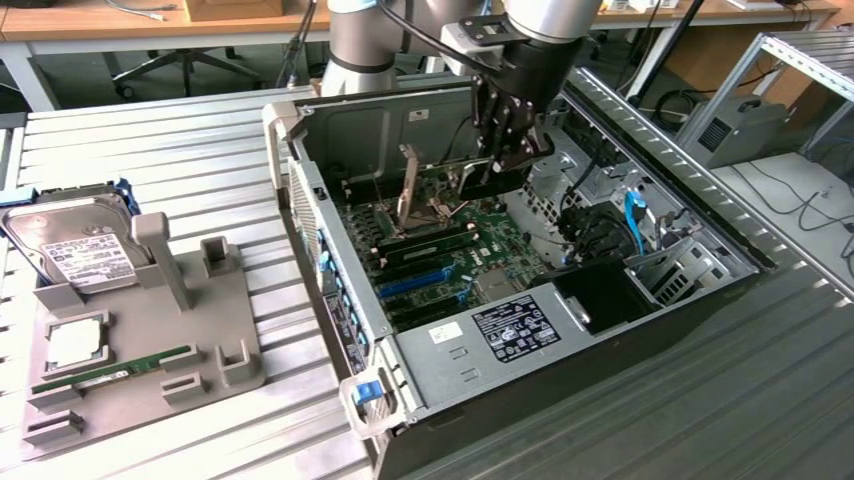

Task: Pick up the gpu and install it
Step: 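Insert the gpu into the slot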

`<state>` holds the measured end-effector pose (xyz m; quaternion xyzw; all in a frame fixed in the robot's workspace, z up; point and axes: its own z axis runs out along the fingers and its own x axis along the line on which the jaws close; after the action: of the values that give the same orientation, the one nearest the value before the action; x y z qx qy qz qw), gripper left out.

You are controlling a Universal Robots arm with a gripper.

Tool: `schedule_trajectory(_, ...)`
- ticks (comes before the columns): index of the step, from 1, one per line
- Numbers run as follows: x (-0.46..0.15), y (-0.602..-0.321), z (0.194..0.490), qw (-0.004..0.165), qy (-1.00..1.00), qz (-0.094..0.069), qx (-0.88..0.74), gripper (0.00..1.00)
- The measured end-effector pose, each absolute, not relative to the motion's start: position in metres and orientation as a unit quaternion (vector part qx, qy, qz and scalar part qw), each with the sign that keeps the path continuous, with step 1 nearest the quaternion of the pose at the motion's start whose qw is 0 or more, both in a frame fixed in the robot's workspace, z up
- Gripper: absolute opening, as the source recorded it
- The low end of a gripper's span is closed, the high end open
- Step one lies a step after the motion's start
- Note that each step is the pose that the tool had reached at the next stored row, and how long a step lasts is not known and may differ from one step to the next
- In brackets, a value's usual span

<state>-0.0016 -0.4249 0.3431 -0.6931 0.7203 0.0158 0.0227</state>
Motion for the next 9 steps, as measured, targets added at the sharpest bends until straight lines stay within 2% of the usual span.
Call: schedule_trajectory(9, -0.0016, -0.4319, 0.3429, 0.023, 0.720, 0.016, -0.693, 0.27)
